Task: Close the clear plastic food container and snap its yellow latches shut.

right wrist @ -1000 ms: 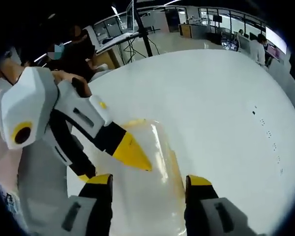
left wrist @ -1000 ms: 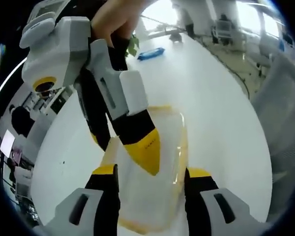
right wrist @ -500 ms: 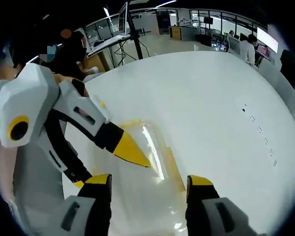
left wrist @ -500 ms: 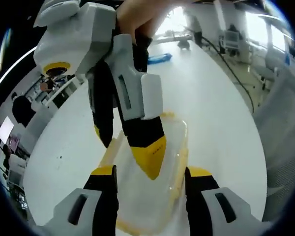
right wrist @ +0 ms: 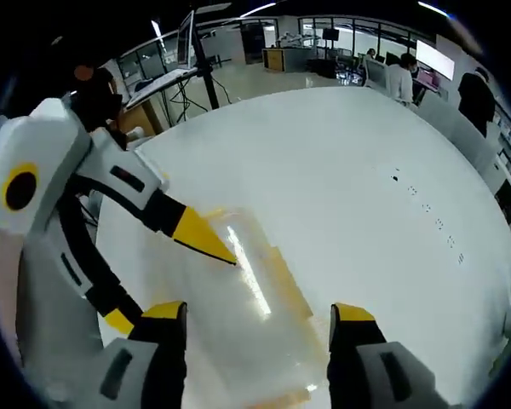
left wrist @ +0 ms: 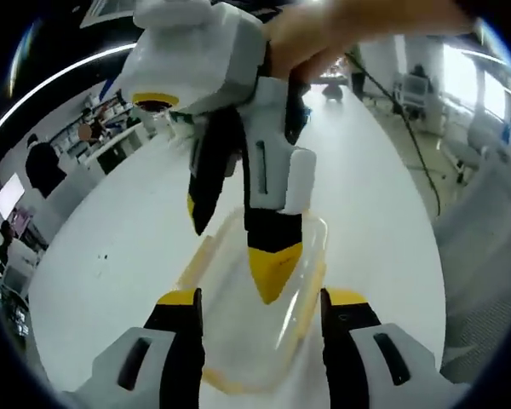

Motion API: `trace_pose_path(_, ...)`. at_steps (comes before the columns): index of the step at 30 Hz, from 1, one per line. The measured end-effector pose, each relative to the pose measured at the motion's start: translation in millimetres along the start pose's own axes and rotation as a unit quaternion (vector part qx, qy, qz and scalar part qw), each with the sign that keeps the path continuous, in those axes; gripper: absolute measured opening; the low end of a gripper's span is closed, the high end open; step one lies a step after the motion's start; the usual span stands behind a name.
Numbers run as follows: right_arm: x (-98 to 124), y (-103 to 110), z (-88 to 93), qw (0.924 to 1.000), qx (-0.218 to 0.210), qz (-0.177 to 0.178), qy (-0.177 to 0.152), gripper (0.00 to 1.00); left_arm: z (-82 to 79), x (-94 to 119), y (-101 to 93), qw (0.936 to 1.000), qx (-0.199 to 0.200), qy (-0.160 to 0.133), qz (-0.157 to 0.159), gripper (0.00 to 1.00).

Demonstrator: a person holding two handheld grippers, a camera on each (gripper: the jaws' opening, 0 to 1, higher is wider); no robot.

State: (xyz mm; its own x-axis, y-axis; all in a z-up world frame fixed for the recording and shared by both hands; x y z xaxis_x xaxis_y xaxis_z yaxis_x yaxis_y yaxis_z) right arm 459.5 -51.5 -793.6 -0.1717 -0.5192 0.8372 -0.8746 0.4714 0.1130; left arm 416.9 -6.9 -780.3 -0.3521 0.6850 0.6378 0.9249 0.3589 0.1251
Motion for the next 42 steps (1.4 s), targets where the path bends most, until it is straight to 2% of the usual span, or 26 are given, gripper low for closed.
trace_pose_path(5,2.5,2.2,0.1,0.9998,-0.005,0.016,-0.007,0.66,-0.6,6.8,6.1,0.9999,0.005,-0.003,-0.011,0.51)
trace_pose_path(11,8.9,4.5,1.4,0.9989,-0.032,0.025,-0.022,0.66,2.5,14.8,14.7,0.9988,0.040,-0.008,-0.028,0.47)
trace_pose_path(13,10.4,5.8,3.2,0.9984,-0.040,0.030,-0.027,0.66,6.8,14.9,15.9,0.9975,0.063,-0.001,-0.033,0.47)
trace_pose_path(17,13.9,9.3,8.6,0.9973,-0.050,0.040,-0.036,0.66,12.7,16.1,18.8,0.9959,0.079,0.004,-0.043,0.44)
trace_pose_path(20,15.9,9.3,13.2,0.9956,-0.069,0.045,-0.045,0.66,19.3,18.6,24.4,0.9936,0.089,0.021,-0.066,0.41)
trace_pose_path(21,16.6,9.4,13.6,0.9952,-0.072,0.046,-0.047,0.65,18.9,18.4,25.1,0.9937,0.087,0.019,-0.067,0.41)
trace_pose_path(24,18.6,7.9,12.7,0.9930,-0.087,0.054,-0.060,0.65,19.9,19.7,29.8,0.9898,0.119,0.015,-0.077,0.41)
trace_pose_path(28,21.6,6.5,14.0,0.9904,-0.102,0.063,-0.069,0.65,21.7,21.7,35.4,0.9877,0.127,0.014,-0.090,0.42)
trace_pose_path(31,22.6,3.6,22.9,0.9906,-0.099,0.078,-0.053,0.64,26.7,21.9,36.5,0.9874,0.127,0.022,-0.092,0.48)
trace_pose_path(35,27.4,2.4,27.0,0.9859,-0.131,0.081,-0.066,0.63,30.0,22.9,39.3,0.9826,0.159,0.015,-0.096,0.47)
trace_pose_path(42,28.3,4.1,36.3,0.9841,-0.136,0.089,-0.072,0.60,34.9,22.2,40.6,0.9755,0.201,0.008,-0.089,0.47)
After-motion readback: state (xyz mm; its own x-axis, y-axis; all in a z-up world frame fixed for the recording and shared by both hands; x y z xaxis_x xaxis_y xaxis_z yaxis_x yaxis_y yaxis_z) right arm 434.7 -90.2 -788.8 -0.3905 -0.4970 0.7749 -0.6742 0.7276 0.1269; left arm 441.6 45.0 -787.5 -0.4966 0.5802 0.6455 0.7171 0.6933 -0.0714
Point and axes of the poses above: the point that each gripper's makers call its tool centre point, and the gripper's own axes: x roughly backward along the fingers, y roughly to its left, z roughly out of its underside, the point moved 3 cm from there along x, roughly backward along the fingers
